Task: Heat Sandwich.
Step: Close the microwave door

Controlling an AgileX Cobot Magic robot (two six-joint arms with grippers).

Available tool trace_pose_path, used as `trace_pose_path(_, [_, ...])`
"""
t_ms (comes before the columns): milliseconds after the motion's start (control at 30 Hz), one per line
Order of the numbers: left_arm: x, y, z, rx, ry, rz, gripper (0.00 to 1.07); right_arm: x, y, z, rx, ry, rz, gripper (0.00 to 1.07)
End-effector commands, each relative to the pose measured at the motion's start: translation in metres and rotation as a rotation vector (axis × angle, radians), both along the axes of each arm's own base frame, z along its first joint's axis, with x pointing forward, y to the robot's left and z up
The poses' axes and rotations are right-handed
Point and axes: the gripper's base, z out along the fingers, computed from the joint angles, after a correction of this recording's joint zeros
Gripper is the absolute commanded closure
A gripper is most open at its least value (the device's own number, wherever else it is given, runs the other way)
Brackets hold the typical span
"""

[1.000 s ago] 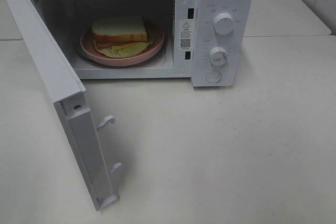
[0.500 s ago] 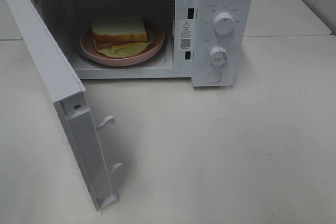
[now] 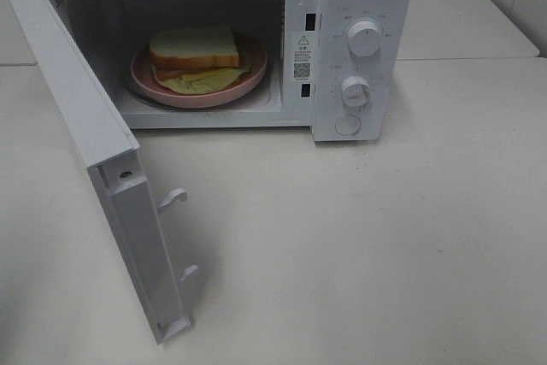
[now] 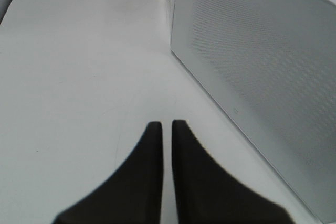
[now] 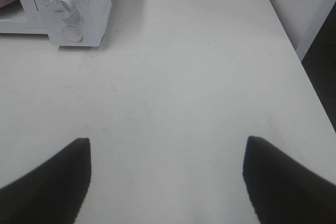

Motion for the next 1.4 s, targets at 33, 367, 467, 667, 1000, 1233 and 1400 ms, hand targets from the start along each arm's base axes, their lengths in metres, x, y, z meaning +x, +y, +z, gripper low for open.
trace_pose_path(33, [0.014,0.001,-0.009,-0.010,-0.045,0.021,1.07,-0.004,0.000,0.000,-0.011,-0.037,0.001,0.31])
trace_pose_path(367, [0.047,0.008,-0.040,0.000,-0.244,0.089,1.07,-0.004,0.000,0.000,-0.011,-0.037,0.001,0.31])
trace_pose_path(467, [0.055,0.010,-0.047,0.006,-0.273,0.105,1.07,-0.004,0.000,0.000,-0.011,-0.037,0.001,0.31])
trace_pose_path(667, [0.078,0.013,-0.056,0.019,-0.287,0.127,1.07,-0.004,0.000,0.000,-0.011,-0.037,0.001,0.31])
trace_pose_path(1000, [0.120,0.012,-0.081,0.029,-0.333,0.099,1.07,-0.004,0.000,0.000,-0.002,-0.037,-0.006,0.31])
trace_pose_path(1233, [0.138,0.006,-0.097,0.036,-0.297,0.013,1.07,-0.004,0.000,0.000,-0.002,-0.037,-0.006,0.31])
trace_pose_path(1400, [0.153,-0.003,-0.102,0.007,-0.304,-0.092,1.07,-0.004,0.000,0.000,-0.002,-0.037,-0.006,0.31])
